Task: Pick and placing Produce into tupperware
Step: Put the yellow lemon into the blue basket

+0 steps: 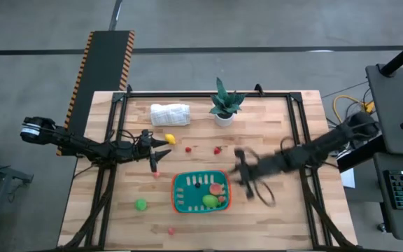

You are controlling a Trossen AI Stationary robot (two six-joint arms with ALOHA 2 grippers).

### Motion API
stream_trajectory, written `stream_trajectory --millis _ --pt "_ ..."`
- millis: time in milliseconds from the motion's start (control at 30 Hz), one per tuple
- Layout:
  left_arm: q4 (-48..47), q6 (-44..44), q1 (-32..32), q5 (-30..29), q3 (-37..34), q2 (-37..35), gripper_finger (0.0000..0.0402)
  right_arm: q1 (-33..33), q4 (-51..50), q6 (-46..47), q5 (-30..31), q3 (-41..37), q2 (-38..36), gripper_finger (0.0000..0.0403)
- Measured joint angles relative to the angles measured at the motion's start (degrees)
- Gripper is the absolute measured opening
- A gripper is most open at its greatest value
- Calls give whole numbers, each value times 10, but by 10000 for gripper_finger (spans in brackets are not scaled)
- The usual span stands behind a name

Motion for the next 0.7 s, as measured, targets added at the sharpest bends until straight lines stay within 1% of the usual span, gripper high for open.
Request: stream_trajectory --millis 67,200,233,267,367,433,533,700 --pt "0 0 0 0 0 0 173 -72 10 -1 -48 -12 -8 63" --pt "-1 0 0 0 0 0 173 -218 26 13 -217 -25 -21 63" --pt "-1 -1 0 0 0 0 173 -249 22 19 -251 -26 -28 63" --pt "-1 -2 0 0 0 0 173 -276 20 26 -270 -26 -37 63" --pt "-1 -2 0 0 0 0 173 -336 19 49 -274 -26 -72 63" --pt "-1 -2 0 0 0 0 173 -358 1 28 -275 -26 -106 63" --pt "-1 -2 0 0 0 0 173 -368 -42 -21 -275 -27 -176 63" --pt "-1 -2 0 0 0 0 173 -367 -101 -51 -276 -61 -320 63"
